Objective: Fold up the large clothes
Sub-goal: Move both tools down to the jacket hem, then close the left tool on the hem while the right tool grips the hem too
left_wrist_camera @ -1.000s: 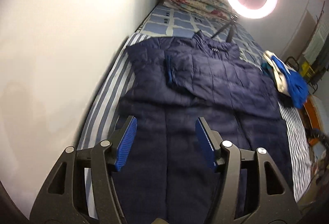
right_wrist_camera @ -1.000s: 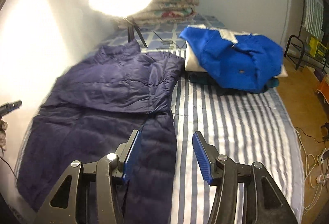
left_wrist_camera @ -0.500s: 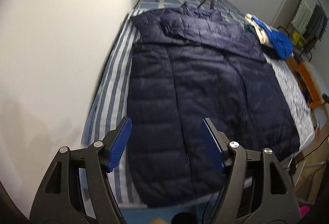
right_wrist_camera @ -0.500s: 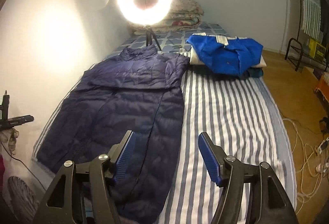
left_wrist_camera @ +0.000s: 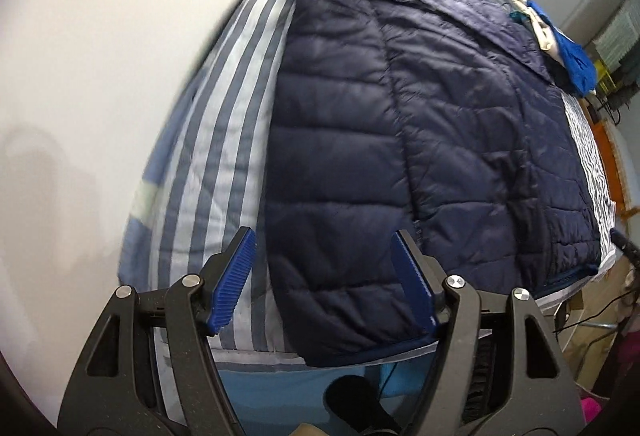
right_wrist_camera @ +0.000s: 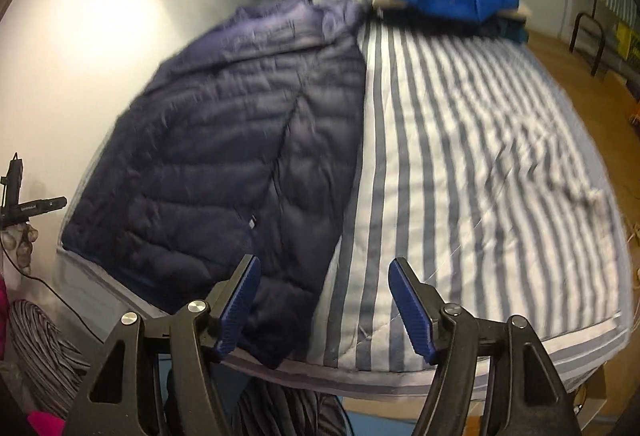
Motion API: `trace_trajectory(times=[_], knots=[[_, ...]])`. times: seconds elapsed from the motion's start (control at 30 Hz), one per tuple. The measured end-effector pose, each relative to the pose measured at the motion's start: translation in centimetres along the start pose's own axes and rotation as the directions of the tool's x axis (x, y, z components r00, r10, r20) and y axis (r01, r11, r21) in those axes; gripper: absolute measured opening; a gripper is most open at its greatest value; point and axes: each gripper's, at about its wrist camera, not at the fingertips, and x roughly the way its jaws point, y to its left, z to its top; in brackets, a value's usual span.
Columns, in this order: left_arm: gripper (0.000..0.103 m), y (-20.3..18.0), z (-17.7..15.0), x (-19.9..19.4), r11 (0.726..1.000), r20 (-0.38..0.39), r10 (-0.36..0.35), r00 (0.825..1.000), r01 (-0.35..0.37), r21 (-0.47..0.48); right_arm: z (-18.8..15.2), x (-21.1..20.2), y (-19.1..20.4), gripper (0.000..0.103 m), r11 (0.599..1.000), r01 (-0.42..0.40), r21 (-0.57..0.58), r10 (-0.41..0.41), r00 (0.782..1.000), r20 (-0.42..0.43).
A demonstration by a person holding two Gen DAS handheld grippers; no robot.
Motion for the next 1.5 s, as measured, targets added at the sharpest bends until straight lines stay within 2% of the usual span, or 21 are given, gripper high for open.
trace_trajectory(times=[0.27, 0.43, 0.53, 0.67, 0.8, 0.83, 0.87, 0.9, 0.93, 1.0, 1.07, 1.2, 1.33, 1.5], knots=[[0.071, 1.3, -2.0, 2.0, 0.999, -0.072, -0.016, 0.997, 0.013, -0.042, -1.7, 3.4, -1.8, 0.069, 0.993, -0.065, 0.094, 0.072, 0.995, -0.071], [0.07, 1.5, -3.4, 2.0, 0.995, -0.082, -0.068, 0.994, 0.062, -0.077, -2.4, 3.7, -1.9, 0.07, 0.984, -0.132, 0.119, 0.141, 0.987, -0.075], [0.061, 1.3, -4.1, 1.8, 0.992, -0.086, -0.1, 0.991, 0.092, -0.086, -2.8, 3.6, -1.8, 0.07, 0.973, -0.19, 0.131, 0.202, 0.976, -0.086], [0.037, 0.8, -4.3, 1.5, 0.992, -0.091, -0.114, 0.989, 0.107, -0.073, -3.6, 3.6, -1.7, 0.068, 0.952, -0.26, 0.164, 0.276, 0.958, -0.083], [0.015, 0.2, -4.2, 1.2, 0.992, -0.078, -0.112, 0.991, 0.106, -0.069, -3.9, 4.1, -1.0, 0.057, 0.925, -0.334, 0.184, 0.354, 0.931, -0.092], [0.014, 0.1, -4.2, 1.1, 0.992, -0.071, -0.112, 0.991, 0.107, -0.072, -3.8, 4.4, -0.7, 0.054, 0.919, -0.349, 0.183, 0.37, 0.924, -0.097], [0.011, -0.1, -4.2, 0.8, 0.992, -0.062, -0.109, 0.992, 0.105, -0.073, -3.9, 4.5, -0.5, 0.046, 0.913, -0.364, 0.186, 0.386, 0.917, -0.103], [0.009, -0.2, -4.1, 0.6, 0.992, -0.051, -0.109, 0.993, 0.105, -0.073, -3.8, 4.6, -0.4, 0.037, 0.911, -0.367, 0.188, 0.39, 0.915, -0.105], [0.008, -0.4, -4.1, 0.2, 0.991, -0.036, -0.109, 0.993, 0.106, -0.076, -3.8, 4.8, -0.3, 0.034, 0.911, -0.366, 0.191, 0.39, 0.915, -0.103], [0.007, -0.5, -3.8, -0.5, 0.99, -0.007, -0.116, 0.993, 0.115, -0.087, -3.6, 4.8, -0.4, 0.016, 0.901, -0.38, 0.209, 0.404, 0.91, -0.09], [0.007, -0.6, -3.5, -1.2, 0.986, 0.022, -0.13, 0.991, 0.131, -0.106, -3.4, 4.5, -0.4, 0.009, 0.898, -0.383, 0.216, 0.406, 0.911, -0.073], [0.006, -1.1, -2.6, -3.0, 0.977, 0.079, -0.152, 0.985, 0.162, -0.136, -2.6, 2.4, -0.5, 0.005, 0.903, -0.39, 0.179, 0.401, 0.916, -0.024], [0.005, -2.3, -1.0, -5.1, 0.974, 0.144, -0.154, 0.977, 0.175, -0.145, -0.9, -0.5, -0.2, 0.003, 0.904, -0.406, 0.135, 0.402, 0.914, 0.058], [0.005, -3.9, 2.6, -8.8, 0.97, 0.253, -0.152, 0.955, 0.193, -0.147, 2.3, -3.5, 0.3, 0.002, 0.907, -0.414, 0.08, 0.399, 0.905, 0.149]])
